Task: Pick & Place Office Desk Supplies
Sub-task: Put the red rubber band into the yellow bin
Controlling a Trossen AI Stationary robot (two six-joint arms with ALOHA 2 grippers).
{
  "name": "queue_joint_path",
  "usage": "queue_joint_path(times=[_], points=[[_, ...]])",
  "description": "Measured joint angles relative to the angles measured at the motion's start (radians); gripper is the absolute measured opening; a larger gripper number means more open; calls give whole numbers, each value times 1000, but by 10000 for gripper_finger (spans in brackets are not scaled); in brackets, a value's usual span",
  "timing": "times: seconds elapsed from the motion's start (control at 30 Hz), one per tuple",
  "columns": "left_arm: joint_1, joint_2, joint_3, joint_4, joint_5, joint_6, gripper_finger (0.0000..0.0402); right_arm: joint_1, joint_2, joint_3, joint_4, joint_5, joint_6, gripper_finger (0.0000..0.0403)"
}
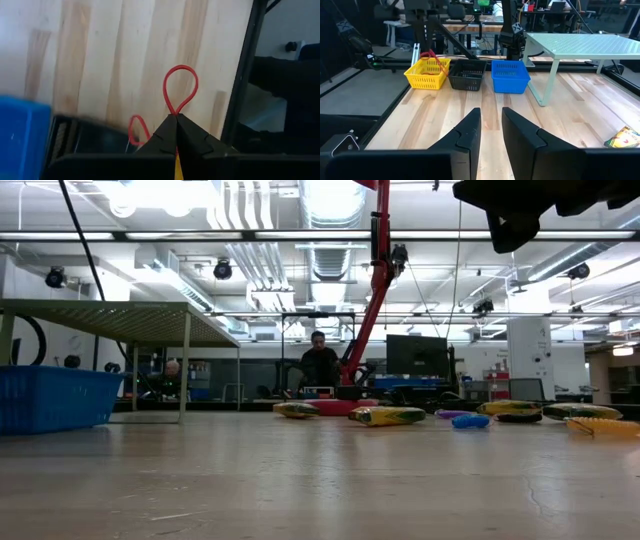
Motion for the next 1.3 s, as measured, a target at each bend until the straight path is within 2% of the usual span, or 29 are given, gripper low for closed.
queue_joint_path(times=[0.27,0.73,0.93,1.3], points=[[-56,-56,22,-59,46,-181,8,0,0,0,0,0,0,70],[-196,-66,-11,-18,89,-525,8,0,0,0,-1,0,0,87],[-225,-65,-78,66,89,-537,8,0,0,0,-1,0,0,89],[-218,-65,-286,218,108,-547,8,0,0,0,-2,0,0,71]])
